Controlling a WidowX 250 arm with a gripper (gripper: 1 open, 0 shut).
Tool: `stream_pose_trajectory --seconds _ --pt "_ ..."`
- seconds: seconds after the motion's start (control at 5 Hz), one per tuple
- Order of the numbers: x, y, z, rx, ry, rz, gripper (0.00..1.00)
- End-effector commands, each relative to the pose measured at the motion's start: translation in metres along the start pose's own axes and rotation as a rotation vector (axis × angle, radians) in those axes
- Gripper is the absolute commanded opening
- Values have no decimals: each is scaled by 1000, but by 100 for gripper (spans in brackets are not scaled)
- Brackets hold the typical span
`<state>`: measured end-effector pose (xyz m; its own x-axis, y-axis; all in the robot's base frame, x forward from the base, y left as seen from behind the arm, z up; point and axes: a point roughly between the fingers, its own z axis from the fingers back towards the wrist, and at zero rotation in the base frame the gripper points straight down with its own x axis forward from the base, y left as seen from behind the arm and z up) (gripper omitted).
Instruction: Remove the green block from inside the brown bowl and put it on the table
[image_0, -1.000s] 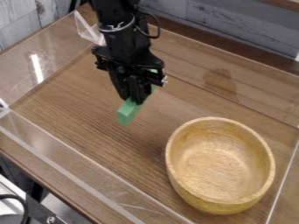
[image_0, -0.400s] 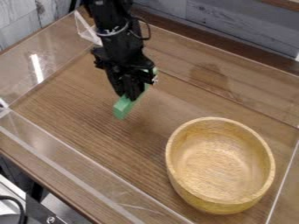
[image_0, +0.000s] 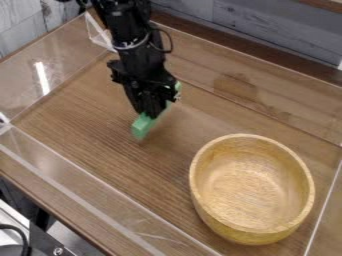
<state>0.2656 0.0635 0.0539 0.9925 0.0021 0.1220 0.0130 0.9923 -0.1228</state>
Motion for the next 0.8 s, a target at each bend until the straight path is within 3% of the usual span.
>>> stream_pose_trajectory --seconds 0.0,0.2,0.6 --pt "12 5 11 12 -50 -13 100" --pt "17 6 14 10 -55 -15 100" --pt "24 -13 33 -26 -50 -30 100"
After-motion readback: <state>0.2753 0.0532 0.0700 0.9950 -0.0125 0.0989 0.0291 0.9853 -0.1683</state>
